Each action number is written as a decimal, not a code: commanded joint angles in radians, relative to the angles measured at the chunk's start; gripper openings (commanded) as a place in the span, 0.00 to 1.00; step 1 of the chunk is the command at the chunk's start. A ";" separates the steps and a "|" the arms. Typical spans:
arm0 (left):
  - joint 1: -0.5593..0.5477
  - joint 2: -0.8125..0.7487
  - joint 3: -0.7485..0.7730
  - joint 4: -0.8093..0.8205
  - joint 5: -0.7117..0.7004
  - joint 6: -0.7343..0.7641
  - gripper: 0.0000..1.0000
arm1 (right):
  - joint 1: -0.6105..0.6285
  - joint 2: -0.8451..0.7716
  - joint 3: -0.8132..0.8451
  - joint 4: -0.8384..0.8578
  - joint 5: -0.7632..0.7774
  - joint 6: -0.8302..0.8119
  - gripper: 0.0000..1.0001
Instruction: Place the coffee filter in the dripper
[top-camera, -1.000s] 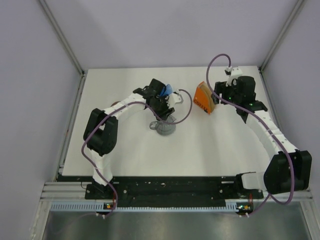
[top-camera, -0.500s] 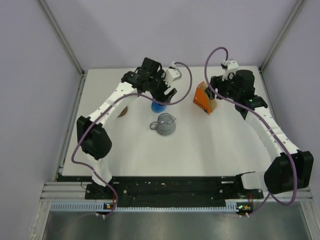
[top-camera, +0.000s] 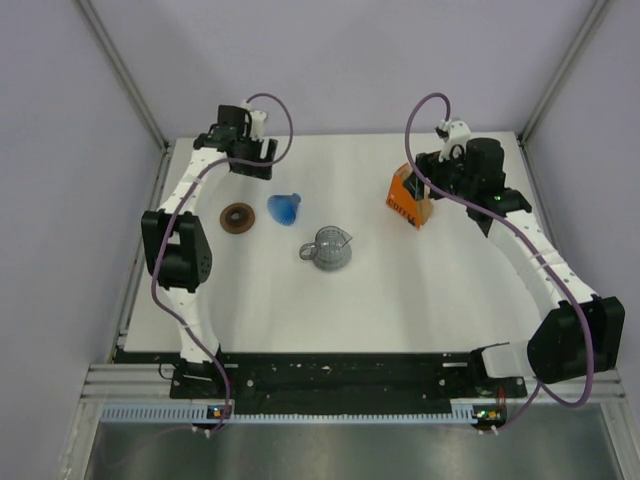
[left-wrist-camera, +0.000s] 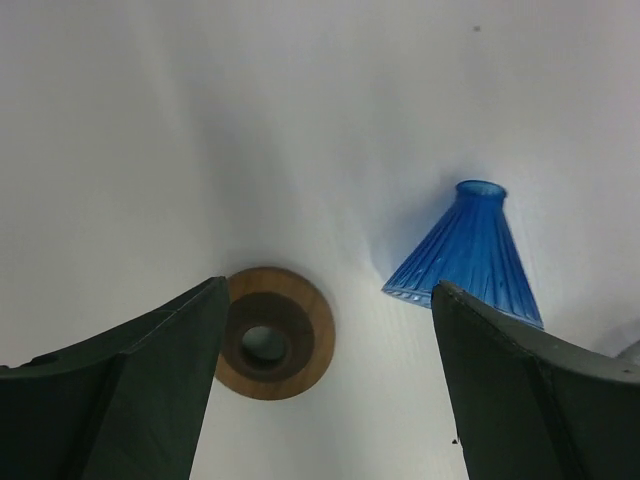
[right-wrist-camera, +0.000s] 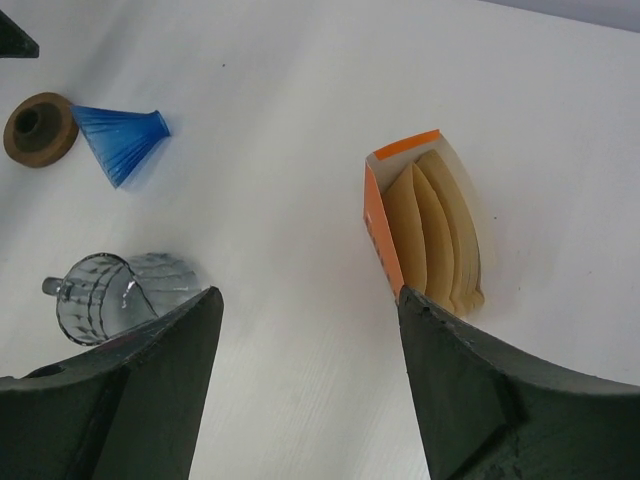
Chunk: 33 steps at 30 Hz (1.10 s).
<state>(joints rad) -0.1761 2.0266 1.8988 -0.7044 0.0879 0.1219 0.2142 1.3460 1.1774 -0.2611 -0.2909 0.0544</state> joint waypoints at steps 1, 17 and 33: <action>0.093 -0.077 -0.069 0.083 -0.023 -0.045 0.87 | 0.007 -0.004 -0.002 0.008 -0.017 -0.001 0.71; 0.168 -0.006 -0.234 0.006 -0.071 -0.056 0.57 | 0.005 -0.010 0.001 -0.012 -0.008 -0.010 0.72; 0.168 0.115 -0.236 0.023 -0.178 -0.027 0.46 | 0.007 -0.021 -0.005 -0.023 -0.001 -0.018 0.73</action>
<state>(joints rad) -0.0082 2.1052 1.6527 -0.7074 -0.0414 0.0807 0.2142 1.3514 1.1759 -0.2924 -0.2974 0.0517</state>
